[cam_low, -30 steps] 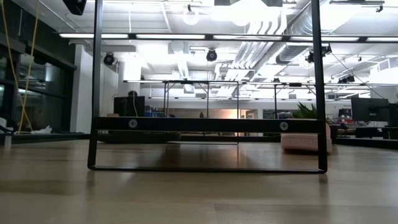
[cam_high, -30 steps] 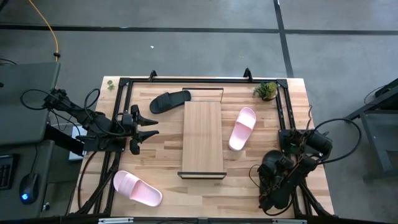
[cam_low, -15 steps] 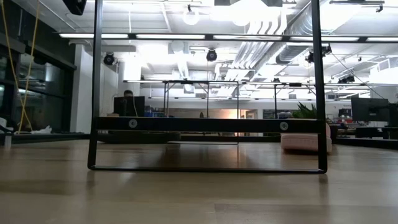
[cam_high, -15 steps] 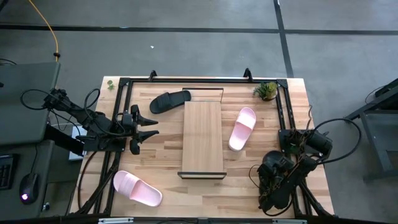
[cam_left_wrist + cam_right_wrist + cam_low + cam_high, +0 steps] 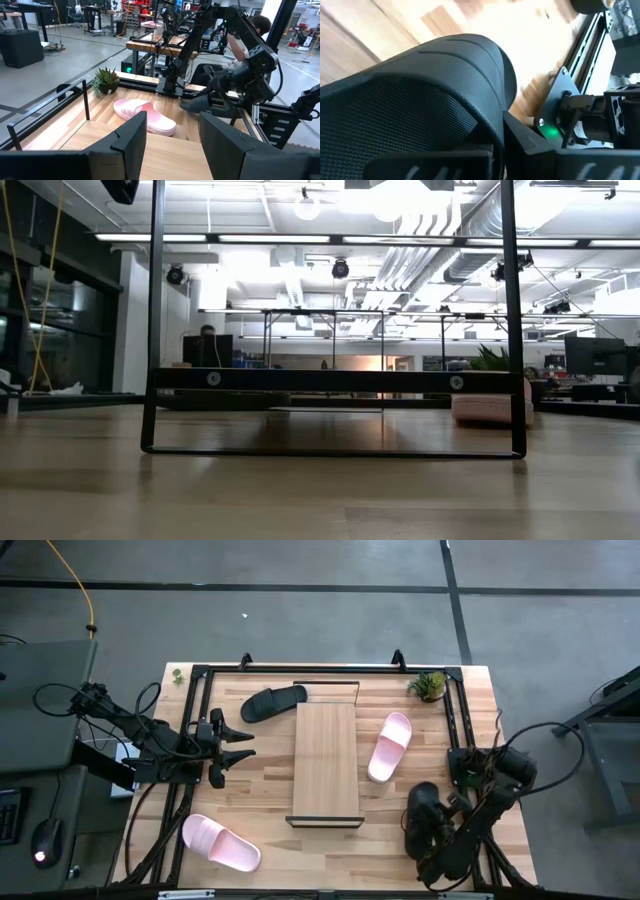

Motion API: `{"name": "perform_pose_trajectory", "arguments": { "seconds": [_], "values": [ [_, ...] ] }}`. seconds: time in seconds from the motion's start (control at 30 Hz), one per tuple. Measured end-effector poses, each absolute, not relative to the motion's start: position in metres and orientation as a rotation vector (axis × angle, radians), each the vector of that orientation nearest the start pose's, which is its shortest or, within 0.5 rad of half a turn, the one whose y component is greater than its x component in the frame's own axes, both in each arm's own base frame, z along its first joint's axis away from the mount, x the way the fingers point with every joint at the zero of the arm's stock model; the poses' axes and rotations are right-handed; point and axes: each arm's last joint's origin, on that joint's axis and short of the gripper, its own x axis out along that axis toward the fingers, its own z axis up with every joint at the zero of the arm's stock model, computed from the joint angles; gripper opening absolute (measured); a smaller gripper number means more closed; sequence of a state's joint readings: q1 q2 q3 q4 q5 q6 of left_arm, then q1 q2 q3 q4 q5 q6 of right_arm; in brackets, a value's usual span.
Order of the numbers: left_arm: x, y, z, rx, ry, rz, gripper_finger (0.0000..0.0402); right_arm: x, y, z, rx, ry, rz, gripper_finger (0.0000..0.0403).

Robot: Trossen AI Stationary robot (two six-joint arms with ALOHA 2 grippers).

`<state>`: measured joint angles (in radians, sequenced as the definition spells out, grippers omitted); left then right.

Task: Pick and place slides into the shelf
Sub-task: Put the bottom black slipper on the shelf

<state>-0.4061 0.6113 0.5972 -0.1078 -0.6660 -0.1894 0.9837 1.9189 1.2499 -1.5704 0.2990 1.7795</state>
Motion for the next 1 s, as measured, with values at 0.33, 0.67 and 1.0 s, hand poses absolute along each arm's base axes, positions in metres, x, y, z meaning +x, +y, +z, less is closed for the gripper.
{"name": "perform_pose_trajectory", "arguments": {
  "seconds": [0.33, 0.67, 1.0],
  "values": [
    [0.135, -0.039, 0.3, -0.124, 0.083, 0.269, 0.0168, 0.173, 0.214, 0.192, -0.07, 1.219, -0.961, 0.0],
    [0.135, -0.039, 0.298, -0.136, 0.101, 0.272, 0.0168, 0.192, 0.187, 0.215, -0.139, 1.159, -0.882, 0.0],
    [0.135, -0.039, 0.297, -0.135, 0.106, 0.271, 0.0168, 0.197, 0.157, 0.251, -0.248, 1.023, -0.784, 0.0]
  ]
}}
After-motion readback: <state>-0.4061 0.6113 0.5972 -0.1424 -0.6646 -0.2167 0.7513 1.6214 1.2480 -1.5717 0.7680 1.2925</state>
